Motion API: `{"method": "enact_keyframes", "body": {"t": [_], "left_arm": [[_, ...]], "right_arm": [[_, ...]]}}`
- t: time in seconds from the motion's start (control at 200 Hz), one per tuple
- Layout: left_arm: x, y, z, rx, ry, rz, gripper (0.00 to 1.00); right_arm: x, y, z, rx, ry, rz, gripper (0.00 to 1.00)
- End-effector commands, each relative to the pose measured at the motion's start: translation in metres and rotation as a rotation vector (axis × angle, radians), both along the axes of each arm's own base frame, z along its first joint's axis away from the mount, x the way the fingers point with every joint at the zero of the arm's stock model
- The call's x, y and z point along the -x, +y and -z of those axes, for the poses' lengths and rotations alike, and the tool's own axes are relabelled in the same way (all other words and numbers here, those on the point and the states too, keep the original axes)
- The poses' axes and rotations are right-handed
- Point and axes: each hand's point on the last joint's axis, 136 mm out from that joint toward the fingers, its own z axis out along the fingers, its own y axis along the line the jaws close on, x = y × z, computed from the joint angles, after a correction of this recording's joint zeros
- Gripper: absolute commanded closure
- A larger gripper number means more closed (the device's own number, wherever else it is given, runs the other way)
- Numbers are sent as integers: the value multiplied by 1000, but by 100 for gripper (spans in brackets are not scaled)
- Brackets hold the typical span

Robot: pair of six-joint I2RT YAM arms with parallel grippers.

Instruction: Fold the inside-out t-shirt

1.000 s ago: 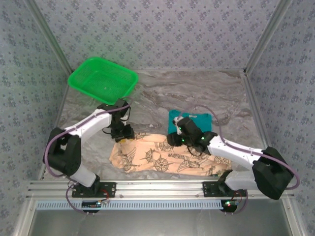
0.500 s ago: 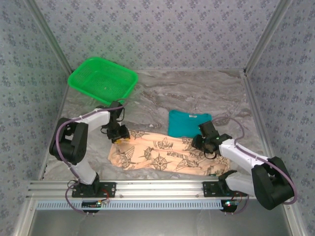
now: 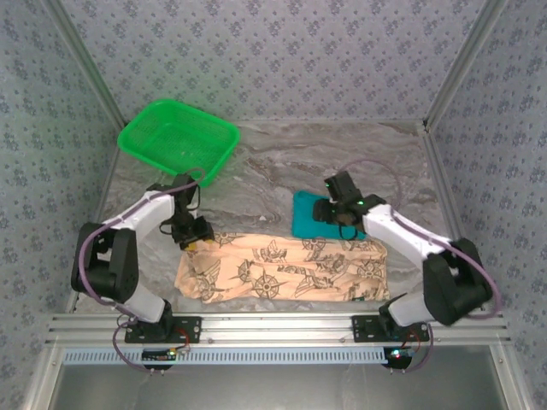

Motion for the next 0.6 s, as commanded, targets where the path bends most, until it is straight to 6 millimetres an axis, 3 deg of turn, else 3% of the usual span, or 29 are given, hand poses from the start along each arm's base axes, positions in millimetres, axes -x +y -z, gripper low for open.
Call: {"method": "enact_keyframes", "body": {"t": [0.0,0.11,0.245,0.355,0.4,0.415,0.45,0.595], "left_arm": [[-6,1,-25,3,-52,4,50],[-5,1,-27,15,-64,-10,50],[3,3,-25,18,-65,-23,50],[8,5,-25,21,-60,-44,50],[10,4,-25,28,-60,-52,50],[10,4,-26,33,-61,-55,50],[11,2,-25,44,-60,-62,49],[17,-4,-26,94,-49,-84,49]], "right_arm": [[-19,-19,31,138,15,63,43],[-28,-33,65,160,84,89,44],[-39,-50,90,100,171,39,47],[-68,-42,85,51,155,-92,50],[-80,-51,84,125,176,-75,48],[-81,-53,90,117,199,-70,48],[-104,-49,86,72,166,-78,48],[-151,-70,77,3,217,-6,49]]}}
